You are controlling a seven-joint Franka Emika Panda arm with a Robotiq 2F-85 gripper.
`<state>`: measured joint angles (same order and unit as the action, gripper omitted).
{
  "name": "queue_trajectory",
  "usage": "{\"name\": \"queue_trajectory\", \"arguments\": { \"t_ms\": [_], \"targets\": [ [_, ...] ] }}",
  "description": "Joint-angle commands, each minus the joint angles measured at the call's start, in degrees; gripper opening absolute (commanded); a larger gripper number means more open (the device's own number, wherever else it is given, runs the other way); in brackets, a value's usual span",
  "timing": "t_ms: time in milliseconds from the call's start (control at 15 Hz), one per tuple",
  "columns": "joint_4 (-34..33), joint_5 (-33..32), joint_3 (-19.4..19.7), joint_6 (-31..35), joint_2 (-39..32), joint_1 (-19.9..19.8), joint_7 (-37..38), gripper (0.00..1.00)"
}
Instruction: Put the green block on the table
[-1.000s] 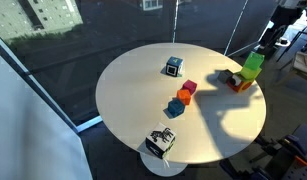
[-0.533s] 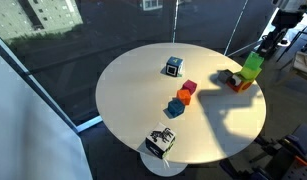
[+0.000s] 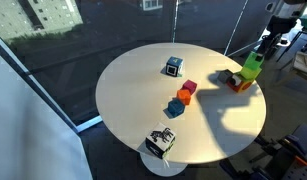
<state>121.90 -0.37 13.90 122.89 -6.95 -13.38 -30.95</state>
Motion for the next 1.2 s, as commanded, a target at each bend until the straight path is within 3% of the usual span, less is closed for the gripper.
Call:
{"name": "queue_trajectory", "arguments": {
  "t_ms": [0,67,333,400,1133],
  "targets": [
    [0.05,1.0,-1.21,2.25,-0.82,-0.83,-0.69,0.75],
    [0.14,0.87,-1.37,2.86,-0.97,-0.83,-0.6,0.74],
    [0.69,0.49,-1.75,2.71,0.08,-0.77,-0.03,0.4],
    [0.87,0.71,-1.77,1.86,0.92,-0.81,-0.29,0.36],
    [4.79,-0.12,-2.94,0.66,8.31,1.67,1.44,0.33]
  ]
}}
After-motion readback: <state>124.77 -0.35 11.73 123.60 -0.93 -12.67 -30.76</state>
